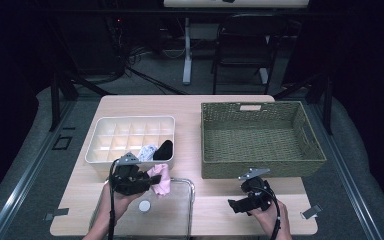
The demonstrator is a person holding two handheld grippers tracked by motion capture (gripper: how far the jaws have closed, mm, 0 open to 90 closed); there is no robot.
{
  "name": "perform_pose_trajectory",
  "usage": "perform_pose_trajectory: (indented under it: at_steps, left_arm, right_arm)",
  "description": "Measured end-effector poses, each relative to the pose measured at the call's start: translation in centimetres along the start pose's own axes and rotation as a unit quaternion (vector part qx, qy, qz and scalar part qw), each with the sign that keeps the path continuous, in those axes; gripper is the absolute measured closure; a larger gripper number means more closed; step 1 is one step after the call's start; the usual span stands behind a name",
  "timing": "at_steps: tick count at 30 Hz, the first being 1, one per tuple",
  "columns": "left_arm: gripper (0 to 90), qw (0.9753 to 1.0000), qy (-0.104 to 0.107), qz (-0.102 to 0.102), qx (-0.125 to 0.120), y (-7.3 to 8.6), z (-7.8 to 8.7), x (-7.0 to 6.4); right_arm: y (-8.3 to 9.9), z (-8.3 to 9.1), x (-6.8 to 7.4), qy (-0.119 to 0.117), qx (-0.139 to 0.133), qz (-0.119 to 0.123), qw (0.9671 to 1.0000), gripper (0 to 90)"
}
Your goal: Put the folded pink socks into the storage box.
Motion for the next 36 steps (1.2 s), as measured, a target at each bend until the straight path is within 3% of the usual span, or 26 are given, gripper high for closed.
perform_pose_trajectory:
  at_steps: [4,5,9,12,16,23,24,25,27,36]
  left_arm:
    - [67.8,1.0,-0.007,0.004,-0.003,-0.1,0.5,0.8]
    - [67.8,0.9997,-0.023,0.002,-0.01,-0.3,0.7,1.6]
    - [67.8,0.9993,-0.028,0.013,-0.022,-0.7,1.4,2.3]
    - [67.8,0.9987,-0.034,0.015,-0.034,-1.3,2.0,2.7]
    - [67.8,0.9979,-0.042,0.021,-0.044,-1.8,2.5,3.5]
    - [67.8,0.9946,-0.066,0.043,-0.068,-2.9,3.3,5.8]
    - [67.8,0.9925,-0.077,0.049,-0.08,-3.4,3.4,6.4]
    - [67.8,0.9925,-0.077,0.049,-0.08,-3.4,3.4,6.4]
    - [67.8,0.991,-0.083,0.054,-0.09,-4.0,3.5,6.9]
    - [67.8,0.9849,-0.129,0.041,-0.108,-5.0,3.7,8.5]
  right_arm:
    - [0.1,0.0,-0.1,-0.001,0.001,0.004,1.0,7.9]
    - [0.1,0.1,-0.2,-0.001,-0.001,0.003,1.0,7.8]
    - [-0.1,-0.1,0.0,0.001,-0.016,-0.007,0.9999,7.8]
    - [0.1,-0.1,-0.3,0.001,0.003,0.0,1.0,7.8]
    - [0.3,-0.1,-0.4,-0.001,0.0,-0.005,1.0,7.7]
    - [0.2,-0.1,-0.6,0.003,-0.012,-0.013,0.9998,7.7]
    - [0.2,-0.2,-0.5,0.001,-0.013,-0.016,0.9998,7.7]
    - [0.3,-0.1,-0.6,0.002,0.001,-0.008,1.0,7.7]
    - [0.2,-0.2,-0.6,0.001,-0.003,-0.01,0.9999,7.7]
    - [0.2,-0.2,-0.6,0.001,-0.007,-0.014,0.9999,7.7]
Point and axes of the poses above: each handheld gripper's, and its own axes: z roughly backward along the jaws, y roughly out of its underside, x roughly to its left, the point moved 7 cm from there along -z, roughly forward along the jaws, and after that the axes turned 12 degrees about z, right-handed, at the moved point
